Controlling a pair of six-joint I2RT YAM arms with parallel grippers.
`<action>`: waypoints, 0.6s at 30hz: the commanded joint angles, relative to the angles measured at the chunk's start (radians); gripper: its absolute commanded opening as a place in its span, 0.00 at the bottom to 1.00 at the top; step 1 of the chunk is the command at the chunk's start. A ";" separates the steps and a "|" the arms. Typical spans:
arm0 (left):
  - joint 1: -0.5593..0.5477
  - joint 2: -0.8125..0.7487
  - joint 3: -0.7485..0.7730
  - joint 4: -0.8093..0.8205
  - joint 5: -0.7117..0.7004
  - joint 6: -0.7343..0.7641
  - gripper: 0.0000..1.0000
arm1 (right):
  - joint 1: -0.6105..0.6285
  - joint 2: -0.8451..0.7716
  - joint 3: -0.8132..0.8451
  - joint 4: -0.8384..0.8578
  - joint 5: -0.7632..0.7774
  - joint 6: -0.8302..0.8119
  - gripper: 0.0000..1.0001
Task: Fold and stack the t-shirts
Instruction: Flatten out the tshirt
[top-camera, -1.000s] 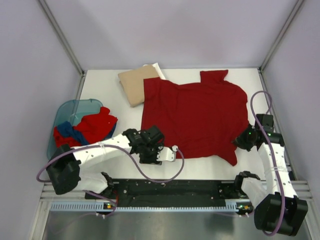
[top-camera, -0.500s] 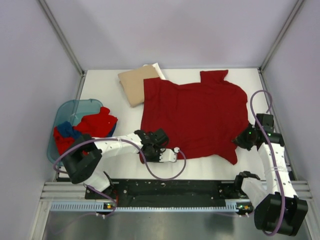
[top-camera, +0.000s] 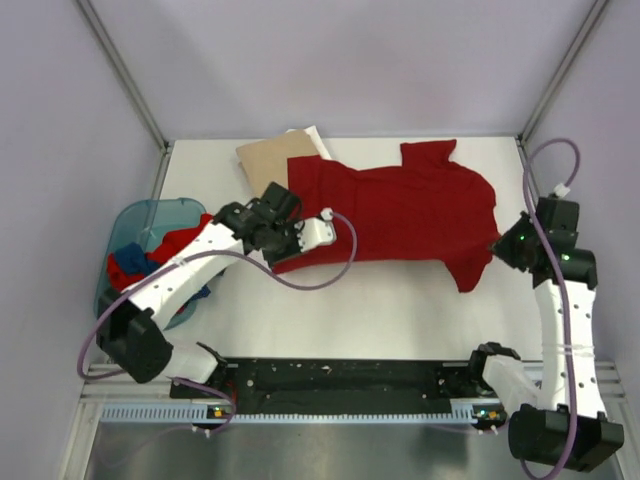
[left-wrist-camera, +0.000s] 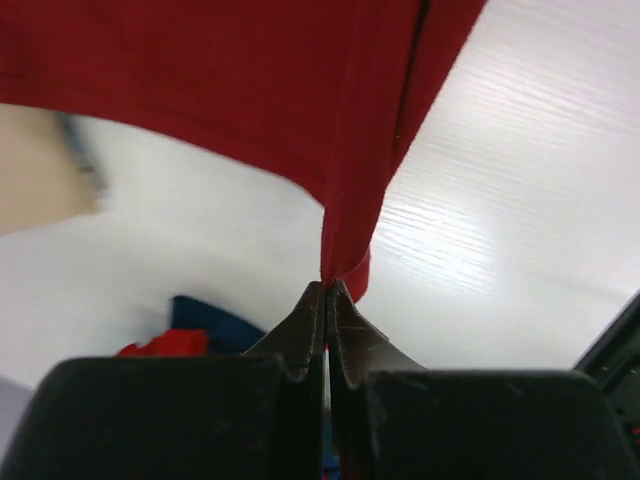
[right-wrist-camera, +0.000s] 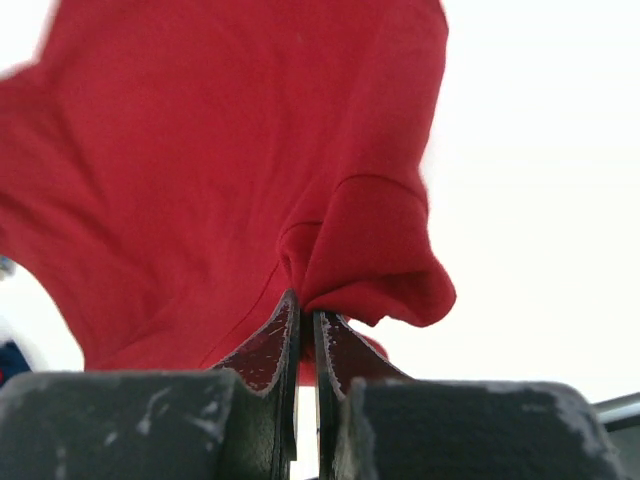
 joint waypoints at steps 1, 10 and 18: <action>0.037 -0.102 0.222 -0.135 -0.070 0.020 0.00 | -0.008 -0.025 0.273 -0.029 0.126 -0.080 0.00; 0.035 -0.160 0.670 -0.182 -0.265 0.000 0.00 | 0.004 -0.013 0.734 -0.121 -0.081 -0.174 0.00; 0.035 -0.235 0.919 -0.230 -0.046 -0.112 0.00 | 0.042 -0.085 0.954 -0.131 -0.066 -0.162 0.00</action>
